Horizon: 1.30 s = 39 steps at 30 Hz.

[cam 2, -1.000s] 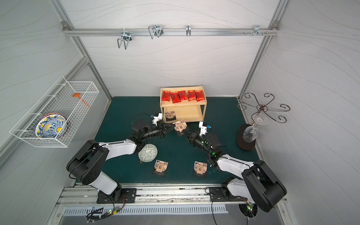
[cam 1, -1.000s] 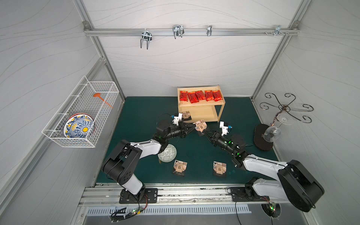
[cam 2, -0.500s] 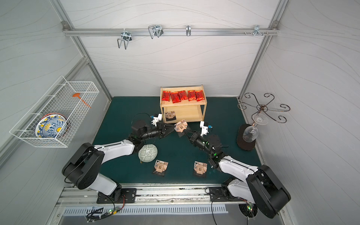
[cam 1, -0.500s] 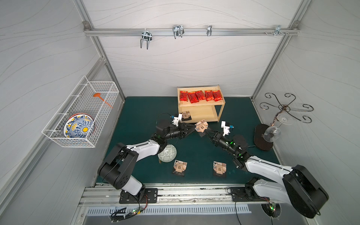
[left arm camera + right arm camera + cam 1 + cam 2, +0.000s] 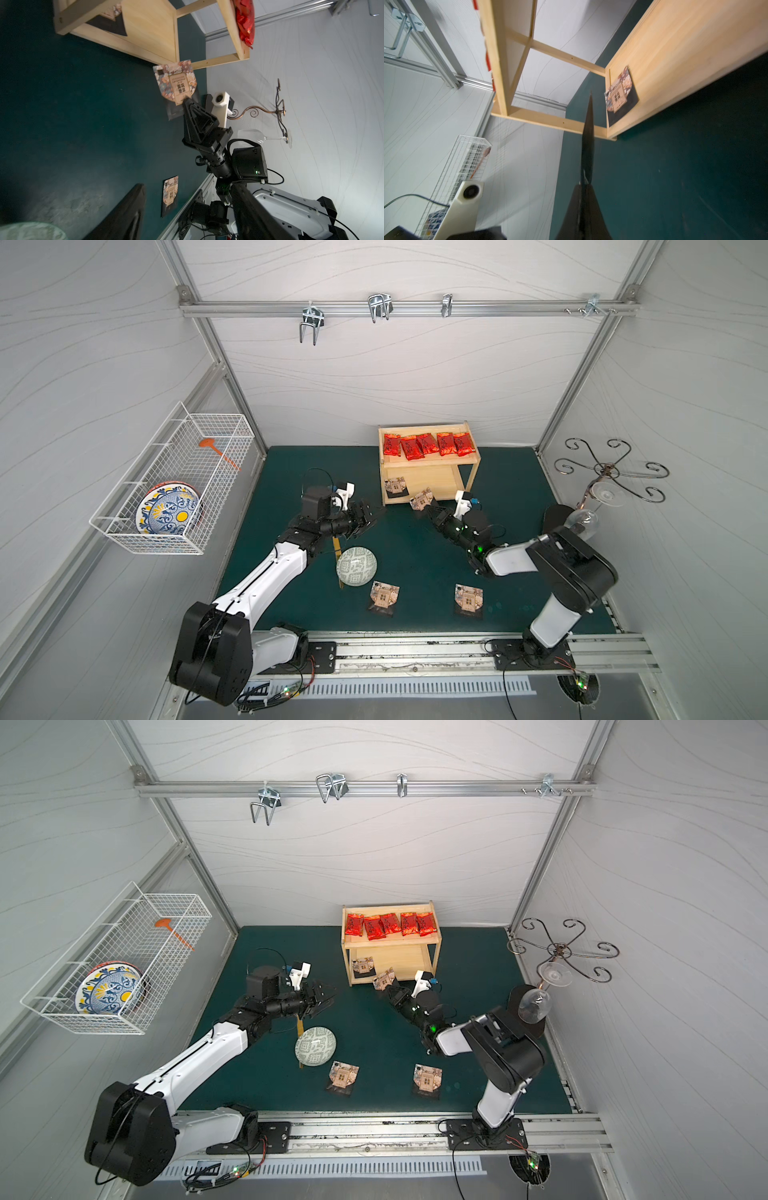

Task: Place the tea bags on the shelf by color
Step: Pick up the tea bag from the center of the board, then place the tea bag on the shelf.

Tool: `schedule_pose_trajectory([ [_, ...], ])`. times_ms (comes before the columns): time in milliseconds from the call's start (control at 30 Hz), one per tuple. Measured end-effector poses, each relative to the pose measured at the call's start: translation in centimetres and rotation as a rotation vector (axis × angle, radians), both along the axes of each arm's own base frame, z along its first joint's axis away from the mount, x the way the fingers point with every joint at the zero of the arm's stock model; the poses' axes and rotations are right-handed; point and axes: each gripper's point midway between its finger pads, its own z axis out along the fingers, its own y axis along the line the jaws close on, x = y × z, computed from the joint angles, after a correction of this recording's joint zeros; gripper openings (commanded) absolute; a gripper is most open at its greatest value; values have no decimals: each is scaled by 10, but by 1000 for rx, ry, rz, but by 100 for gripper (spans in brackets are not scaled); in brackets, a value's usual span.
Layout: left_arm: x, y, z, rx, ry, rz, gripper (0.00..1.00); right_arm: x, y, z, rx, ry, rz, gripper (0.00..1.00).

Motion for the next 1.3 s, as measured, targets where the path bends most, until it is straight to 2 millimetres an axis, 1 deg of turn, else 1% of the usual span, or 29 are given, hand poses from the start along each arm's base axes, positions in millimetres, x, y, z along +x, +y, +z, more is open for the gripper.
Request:
schedule_pose_trajectory([
  [100,-5,7,-7,42,33,-13,70,26,10,-9,12,-24,-40,0],
  [233,-8,10,-6,70,30,-35,70,55,19,-17,29,-48,-81,0],
  [333,-12,10,-10,81,38,-49,69,70,24,-20,36,-58,-98,0],
  [433,-15,11,-13,87,49,-59,69,82,24,-20,44,-64,-118,0],
  [667,-17,10,-14,89,53,-69,69,101,19,-19,52,-75,-144,0],
  [867,-17,12,-14,92,51,-70,69,112,20,-31,47,-53,-152,0],
  [1100,-16,14,-14,87,51,-64,69,123,20,-37,54,-30,-157,0],
  [1300,-16,15,-13,84,52,-65,69,130,23,-49,57,1,-153,2],
])
